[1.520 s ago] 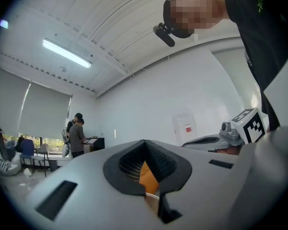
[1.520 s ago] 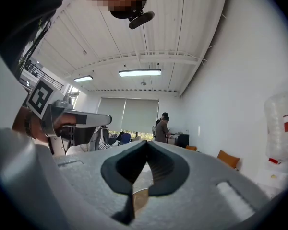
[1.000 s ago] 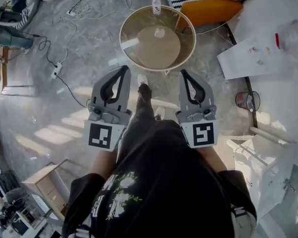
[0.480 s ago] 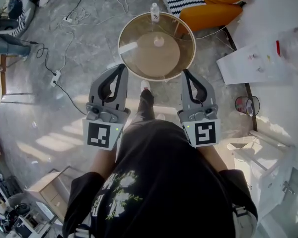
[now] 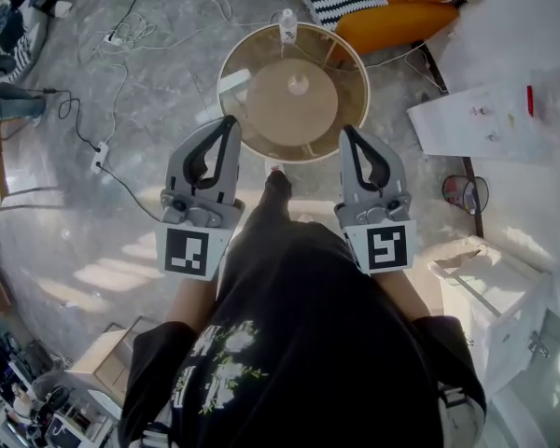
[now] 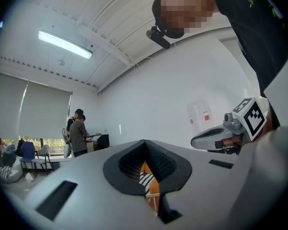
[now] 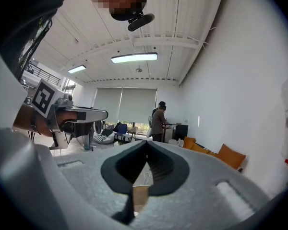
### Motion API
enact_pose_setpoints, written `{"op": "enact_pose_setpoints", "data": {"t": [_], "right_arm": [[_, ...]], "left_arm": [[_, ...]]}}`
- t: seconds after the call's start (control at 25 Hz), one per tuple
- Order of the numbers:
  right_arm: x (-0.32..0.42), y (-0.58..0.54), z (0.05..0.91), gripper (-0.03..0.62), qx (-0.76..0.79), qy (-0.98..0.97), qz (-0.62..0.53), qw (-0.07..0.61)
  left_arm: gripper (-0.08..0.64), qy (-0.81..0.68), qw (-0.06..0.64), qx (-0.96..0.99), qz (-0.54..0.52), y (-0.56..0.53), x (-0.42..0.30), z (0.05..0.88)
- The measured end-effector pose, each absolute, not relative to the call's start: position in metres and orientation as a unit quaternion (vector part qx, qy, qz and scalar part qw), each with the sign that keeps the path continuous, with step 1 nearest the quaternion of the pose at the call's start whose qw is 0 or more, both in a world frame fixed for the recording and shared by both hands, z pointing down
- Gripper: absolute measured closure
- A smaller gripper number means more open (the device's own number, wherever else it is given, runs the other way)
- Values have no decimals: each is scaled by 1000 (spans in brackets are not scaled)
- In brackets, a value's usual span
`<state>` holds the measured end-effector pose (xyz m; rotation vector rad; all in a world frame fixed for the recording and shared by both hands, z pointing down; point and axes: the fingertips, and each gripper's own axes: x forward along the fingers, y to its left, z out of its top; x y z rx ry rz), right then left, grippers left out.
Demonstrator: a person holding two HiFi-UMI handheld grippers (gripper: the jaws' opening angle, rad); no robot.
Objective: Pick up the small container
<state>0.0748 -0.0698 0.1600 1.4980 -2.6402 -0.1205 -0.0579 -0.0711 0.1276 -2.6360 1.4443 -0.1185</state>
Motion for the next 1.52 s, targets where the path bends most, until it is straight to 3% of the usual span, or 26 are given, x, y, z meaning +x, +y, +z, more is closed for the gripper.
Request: {"op": "enact_pose_setpoints", "data": {"t": [0.8, 1.36, 1.52], "right_arm": [[27, -247, 177, 597, 525, -843, -68, 97], [77, -318, 302, 596, 512, -854, -13, 90], [89, -326, 348, 595, 491, -866, 1, 94]], "left_arm": [[557, 384, 89, -919, -24, -257, -60, 173], [554, 370, 54, -927, -34, -319, 17, 285], [486, 375, 41, -925, -36, -330, 33, 331]]}}
